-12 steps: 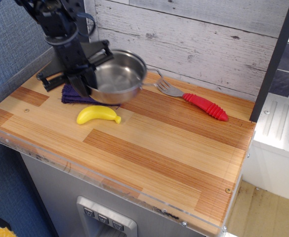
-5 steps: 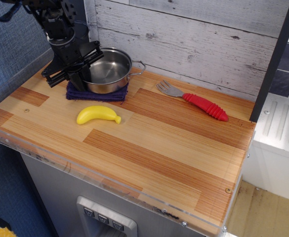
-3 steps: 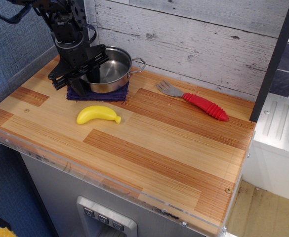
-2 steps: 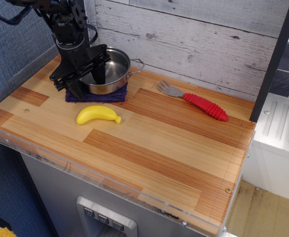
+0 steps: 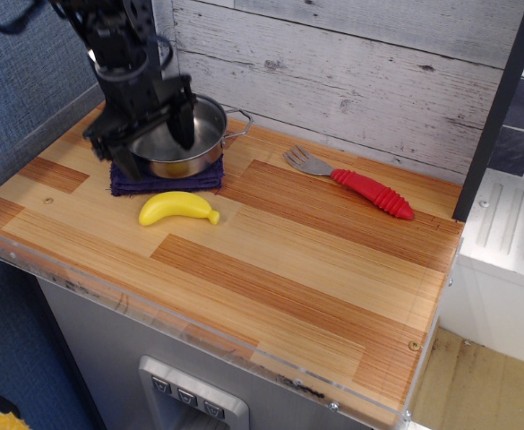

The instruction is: Place silver pot on top of blue cloth.

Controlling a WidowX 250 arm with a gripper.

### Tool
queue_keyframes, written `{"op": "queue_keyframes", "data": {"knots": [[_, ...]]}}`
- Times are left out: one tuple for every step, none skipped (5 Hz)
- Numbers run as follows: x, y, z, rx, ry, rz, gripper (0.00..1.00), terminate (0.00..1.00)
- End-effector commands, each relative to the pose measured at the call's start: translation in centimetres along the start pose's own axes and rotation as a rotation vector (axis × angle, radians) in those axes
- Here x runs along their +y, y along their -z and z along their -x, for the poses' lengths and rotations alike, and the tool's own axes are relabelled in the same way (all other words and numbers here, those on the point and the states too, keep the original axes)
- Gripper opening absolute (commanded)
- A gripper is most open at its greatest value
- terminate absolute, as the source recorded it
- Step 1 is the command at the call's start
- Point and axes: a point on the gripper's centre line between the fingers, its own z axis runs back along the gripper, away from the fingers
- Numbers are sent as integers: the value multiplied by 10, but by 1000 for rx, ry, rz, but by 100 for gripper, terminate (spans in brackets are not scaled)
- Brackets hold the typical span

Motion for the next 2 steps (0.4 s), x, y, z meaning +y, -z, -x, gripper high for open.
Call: {"op": "queue_keyframes", "data": {"knots": [[-17,-61,-23,-100,-11,124,100,0],[-16,-80,-21,-116,-16,145,100,0]]}}
